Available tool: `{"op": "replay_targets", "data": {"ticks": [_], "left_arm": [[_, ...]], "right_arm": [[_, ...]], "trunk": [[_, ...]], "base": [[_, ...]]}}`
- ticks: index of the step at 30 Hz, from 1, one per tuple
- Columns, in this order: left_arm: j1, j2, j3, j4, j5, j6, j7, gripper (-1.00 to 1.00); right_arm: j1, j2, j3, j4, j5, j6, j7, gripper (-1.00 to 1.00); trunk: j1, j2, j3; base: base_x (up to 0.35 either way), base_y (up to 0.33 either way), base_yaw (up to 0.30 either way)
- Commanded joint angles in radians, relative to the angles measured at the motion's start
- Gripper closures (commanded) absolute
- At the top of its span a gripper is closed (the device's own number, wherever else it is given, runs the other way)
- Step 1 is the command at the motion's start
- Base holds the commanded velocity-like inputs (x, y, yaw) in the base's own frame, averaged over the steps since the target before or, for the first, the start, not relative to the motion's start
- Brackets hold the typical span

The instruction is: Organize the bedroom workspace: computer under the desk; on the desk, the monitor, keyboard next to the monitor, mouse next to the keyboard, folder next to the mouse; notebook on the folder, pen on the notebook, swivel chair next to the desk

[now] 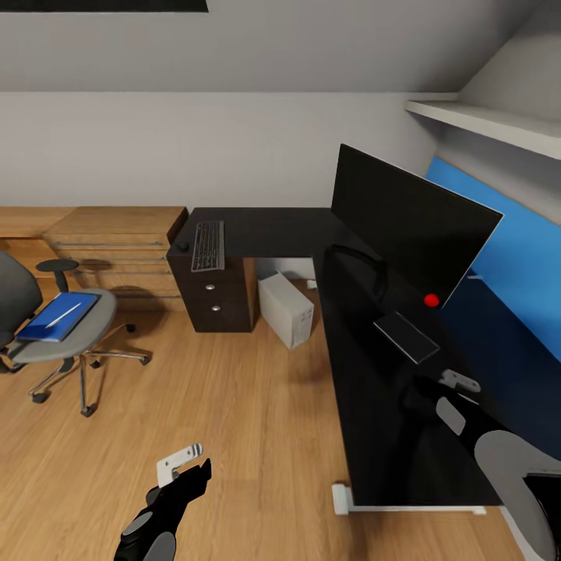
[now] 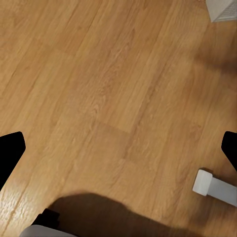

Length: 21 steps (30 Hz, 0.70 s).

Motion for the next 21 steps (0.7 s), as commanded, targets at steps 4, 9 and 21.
{"op": "replay_targets", "data": {"ticks": [4, 9, 21], "left_arm": [[-0.001, 0.001, -0.002, -0.001, 0.006, 0.002, 0.008, -1.0], [-0.001, 0.0, -0.004, 0.014, 0.006, 0.002, 0.009, -1.0], [-0.001, 0.0, -0.007, 0.02, 0.003, 0.002, 0.009, -1.0]], "right_arm": [[0.0, 0.005, 0.003, -0.001, -0.003, 0.001, -0.003, -1.0], [0.0, 0.01, 0.003, -0.001, -0.001, 0.0, -0.002, -1.0], [0.0, 0.017, 0.001, -0.002, 0.002, 0.001, -0.002, -1.0]], "trunk": [[0.0, -0.001, -0.001], [0.0, -0.001, 0.005], [0.0, -0.001, 0.023]], "base": [[0.196, 0.0, 0.0], [0.142, 0.0, 0.0], [0.015, 0.0, 0.0]]}}
